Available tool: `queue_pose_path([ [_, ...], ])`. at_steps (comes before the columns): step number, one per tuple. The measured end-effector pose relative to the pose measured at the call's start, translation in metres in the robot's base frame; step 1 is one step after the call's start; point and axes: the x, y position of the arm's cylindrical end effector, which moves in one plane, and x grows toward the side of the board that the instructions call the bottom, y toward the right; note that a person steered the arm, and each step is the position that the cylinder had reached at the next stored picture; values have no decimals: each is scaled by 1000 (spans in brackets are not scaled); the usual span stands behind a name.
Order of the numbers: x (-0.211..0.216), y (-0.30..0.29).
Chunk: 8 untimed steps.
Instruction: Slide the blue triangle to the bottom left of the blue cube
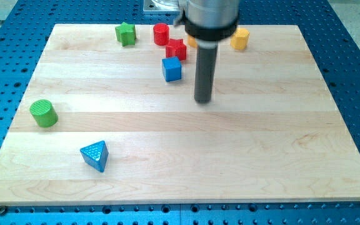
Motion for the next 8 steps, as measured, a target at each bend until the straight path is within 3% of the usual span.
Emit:
queue_pose_path([
  [1, 113, -31],
  [2, 155, -167],
  [3, 131, -211],
  [4, 68, -174],
  [5, 66, -125],
  [6, 99, -150],
  [7, 103, -99],
  [8, 75, -84],
])
